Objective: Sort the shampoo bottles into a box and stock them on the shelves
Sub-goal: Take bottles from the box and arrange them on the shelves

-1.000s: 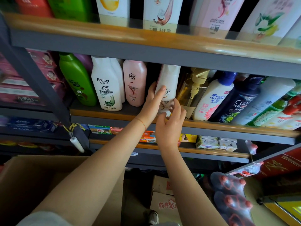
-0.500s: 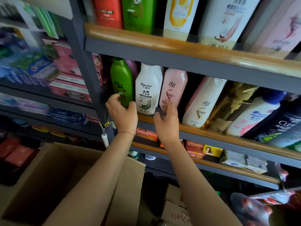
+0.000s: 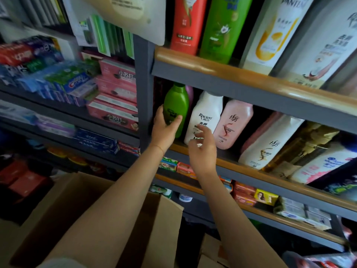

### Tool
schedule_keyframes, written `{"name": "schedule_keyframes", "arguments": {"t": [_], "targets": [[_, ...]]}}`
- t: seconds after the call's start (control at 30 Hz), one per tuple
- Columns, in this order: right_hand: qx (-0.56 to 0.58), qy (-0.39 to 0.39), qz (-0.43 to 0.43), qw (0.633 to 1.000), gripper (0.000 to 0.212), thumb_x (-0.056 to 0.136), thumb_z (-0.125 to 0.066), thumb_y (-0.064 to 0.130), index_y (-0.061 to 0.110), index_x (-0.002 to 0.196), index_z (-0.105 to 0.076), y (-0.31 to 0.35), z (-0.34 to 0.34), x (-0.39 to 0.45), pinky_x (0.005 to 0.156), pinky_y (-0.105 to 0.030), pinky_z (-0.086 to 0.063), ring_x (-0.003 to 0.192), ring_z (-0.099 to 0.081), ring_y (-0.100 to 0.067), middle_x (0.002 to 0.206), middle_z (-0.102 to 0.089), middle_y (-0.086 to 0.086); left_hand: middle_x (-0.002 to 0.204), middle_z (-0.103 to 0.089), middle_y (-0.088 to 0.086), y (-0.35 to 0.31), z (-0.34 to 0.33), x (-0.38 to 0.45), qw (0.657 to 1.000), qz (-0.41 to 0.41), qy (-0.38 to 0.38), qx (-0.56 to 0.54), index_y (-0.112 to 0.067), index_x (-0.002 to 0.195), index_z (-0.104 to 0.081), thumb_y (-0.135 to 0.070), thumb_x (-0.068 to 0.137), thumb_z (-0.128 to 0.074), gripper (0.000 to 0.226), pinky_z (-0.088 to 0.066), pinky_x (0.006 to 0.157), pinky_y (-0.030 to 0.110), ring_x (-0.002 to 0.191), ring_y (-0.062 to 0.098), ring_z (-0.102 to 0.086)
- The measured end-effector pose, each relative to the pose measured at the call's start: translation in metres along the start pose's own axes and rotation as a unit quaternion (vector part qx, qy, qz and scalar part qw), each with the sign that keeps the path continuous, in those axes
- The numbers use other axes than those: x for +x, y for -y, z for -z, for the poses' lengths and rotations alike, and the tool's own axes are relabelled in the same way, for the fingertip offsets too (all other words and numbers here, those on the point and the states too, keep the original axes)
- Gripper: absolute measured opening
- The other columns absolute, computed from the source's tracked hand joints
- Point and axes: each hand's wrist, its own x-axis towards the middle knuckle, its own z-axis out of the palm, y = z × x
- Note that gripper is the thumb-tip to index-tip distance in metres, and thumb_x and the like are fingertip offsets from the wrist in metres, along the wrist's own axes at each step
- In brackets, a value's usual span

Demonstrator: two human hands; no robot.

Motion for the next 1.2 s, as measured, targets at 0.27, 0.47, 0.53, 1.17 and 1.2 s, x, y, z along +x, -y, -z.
{"name": "schedule_keyframes", "arguments": {"t": [0.27,0.47,0.53,1.17,1.2], "targets": [[-0.007,0.066,0.049,0.997,0.059,0.093,-0.050,0.002,0.027,0.145,-0.041,0.014,-0.008,0.008,0.077,-0.016,-0.048,0.098,-0.057,-0.009,0.122,-0.055,0.001,0.129,-0.055,0.000,0.001,-0.005,0.008,1.000,-0.001,0.000,-0.028,-0.024,0.138,-0.042,-0.047,0.081,-0.072,0.068,-0.049,0.102,0.040,0.116,0.017,-0.057],[-0.047,0.054,0.037,0.997,0.063,0.094,-0.048,0.006,0.037,0.147,-0.037,0.026,-0.001,0.023,0.070,-0.037,-0.053,0.075,-0.059,-0.016,0.097,-0.064,0.001,0.148,-0.044,0.008,-0.015,-0.009,0.018,0.997,-0.060,-0.025,0.043,-0.018,0.155,-0.025,-0.032,0.080,-0.080,0.094,-0.038,0.102,0.026,0.133,0.023,-0.046],[-0.059,0.061,0.027,0.996,0.063,0.095,-0.047,0.008,0.042,0.146,-0.036,0.028,0.002,0.024,0.071,-0.040,-0.055,0.074,-0.061,-0.019,0.090,-0.066,0.001,0.148,-0.042,0.010,-0.017,-0.009,0.019,0.993,-0.075,-0.037,0.080,-0.017,0.155,-0.022,-0.030,0.078,-0.083,0.099,-0.037,0.097,0.025,0.134,0.025,-0.044],[-0.018,-0.096,0.010,0.995,0.030,0.092,-0.051,0.004,0.022,0.116,-0.048,0.020,0.022,0.015,0.062,-0.041,-0.052,0.070,-0.056,-0.015,0.093,-0.059,0.000,0.143,-0.047,0.012,-0.017,-0.008,0.004,0.977,-0.098,-0.069,0.174,-0.016,0.154,-0.021,-0.029,0.072,-0.083,0.103,-0.049,0.087,0.043,0.121,0.036,-0.054],[-0.017,-0.098,0.002,0.995,0.031,0.092,-0.052,0.004,0.022,0.117,-0.047,0.017,0.025,0.013,0.064,-0.043,-0.053,0.073,-0.057,-0.015,0.096,-0.058,-0.002,0.143,-0.046,0.012,-0.016,-0.009,0.006,0.978,-0.099,-0.071,0.168,-0.016,0.153,-0.022,-0.028,0.072,-0.083,0.103,-0.048,0.089,0.043,0.122,0.036,-0.054]]}}
